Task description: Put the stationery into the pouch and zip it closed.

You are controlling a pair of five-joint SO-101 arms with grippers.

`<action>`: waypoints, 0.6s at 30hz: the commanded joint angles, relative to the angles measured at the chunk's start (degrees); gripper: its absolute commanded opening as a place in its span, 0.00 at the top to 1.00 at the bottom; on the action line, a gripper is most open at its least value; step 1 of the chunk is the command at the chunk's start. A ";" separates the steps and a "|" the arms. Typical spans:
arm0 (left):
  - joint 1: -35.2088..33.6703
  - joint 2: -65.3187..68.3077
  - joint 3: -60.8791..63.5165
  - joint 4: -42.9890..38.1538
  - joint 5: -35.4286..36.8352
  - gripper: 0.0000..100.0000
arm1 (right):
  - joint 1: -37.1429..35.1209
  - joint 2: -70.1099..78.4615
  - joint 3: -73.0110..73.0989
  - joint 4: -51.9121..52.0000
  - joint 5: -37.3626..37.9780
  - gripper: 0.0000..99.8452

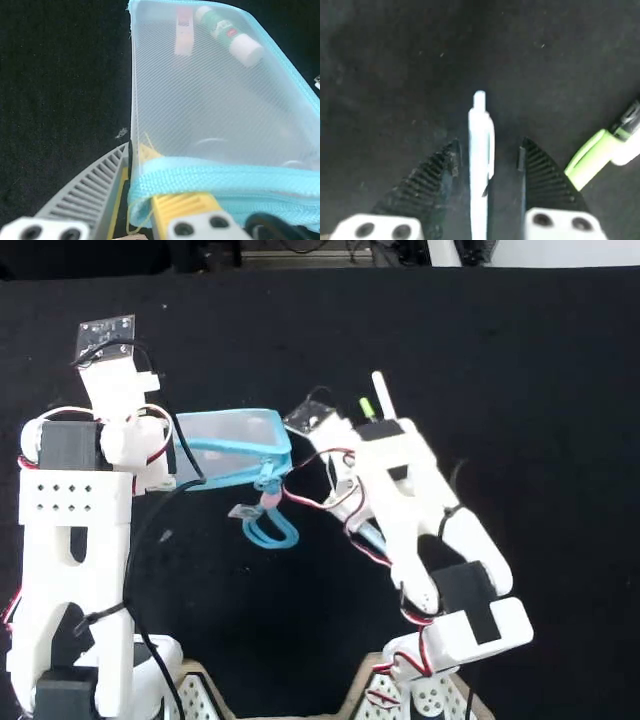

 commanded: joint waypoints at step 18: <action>-0.04 0.62 1.36 -0.70 -0.53 0.97 | -0.44 -3.03 7.34 -14.86 0.00 0.97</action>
